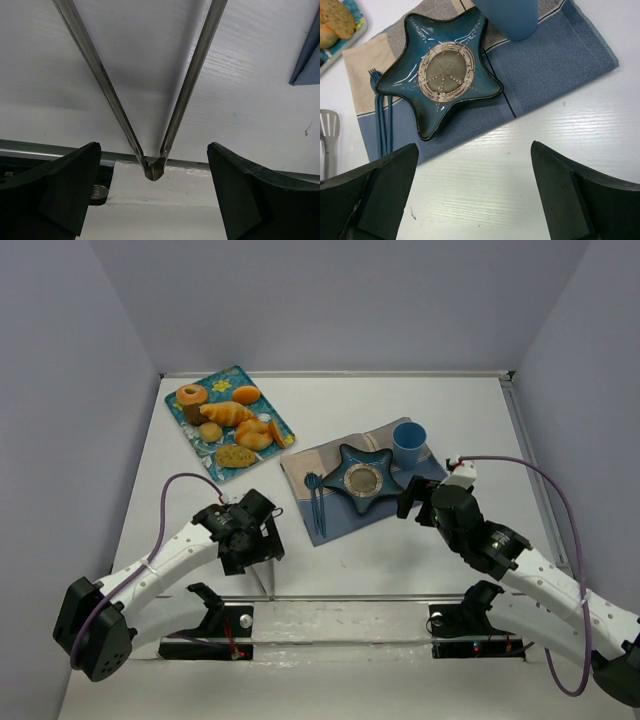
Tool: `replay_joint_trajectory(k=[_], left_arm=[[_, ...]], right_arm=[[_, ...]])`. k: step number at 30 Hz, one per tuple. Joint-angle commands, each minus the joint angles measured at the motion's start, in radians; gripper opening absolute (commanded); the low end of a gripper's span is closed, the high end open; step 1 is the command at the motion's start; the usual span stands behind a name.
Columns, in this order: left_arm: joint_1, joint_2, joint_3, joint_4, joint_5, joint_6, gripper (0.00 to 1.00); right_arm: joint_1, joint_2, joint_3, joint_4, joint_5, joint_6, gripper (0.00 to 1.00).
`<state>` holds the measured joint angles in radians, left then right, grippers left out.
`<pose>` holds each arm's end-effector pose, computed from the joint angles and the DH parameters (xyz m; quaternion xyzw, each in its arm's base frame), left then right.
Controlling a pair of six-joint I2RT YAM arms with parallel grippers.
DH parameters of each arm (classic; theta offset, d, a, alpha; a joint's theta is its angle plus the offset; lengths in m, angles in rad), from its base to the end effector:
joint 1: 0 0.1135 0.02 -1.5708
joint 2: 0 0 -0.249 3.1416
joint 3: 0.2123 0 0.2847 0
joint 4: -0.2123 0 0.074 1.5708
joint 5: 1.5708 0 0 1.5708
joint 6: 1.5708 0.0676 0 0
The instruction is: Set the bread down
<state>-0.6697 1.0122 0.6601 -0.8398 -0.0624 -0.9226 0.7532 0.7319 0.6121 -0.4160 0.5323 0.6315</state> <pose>0.1769 -0.1347 0.1535 -0.1296 0.9731 -0.1131 0.1536 0.1927 0.1336 0.2387 0.0789 0.8448 0.1287 0.5133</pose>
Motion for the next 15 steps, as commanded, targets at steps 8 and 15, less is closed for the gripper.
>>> replay_joint_trajectory(k=[8, 15], left_arm=[[-0.056, 0.037, -0.033, 0.091, -0.082, -0.171, 0.99], [-0.057, 0.123, -0.014, 0.117, -0.110, -0.199, 0.99]], right_arm=[[0.003, 0.040, 0.000, 0.079, -0.038, -0.053, 1.00], [0.003, 0.032, -0.002, 0.085, -0.037, -0.073, 1.00]])
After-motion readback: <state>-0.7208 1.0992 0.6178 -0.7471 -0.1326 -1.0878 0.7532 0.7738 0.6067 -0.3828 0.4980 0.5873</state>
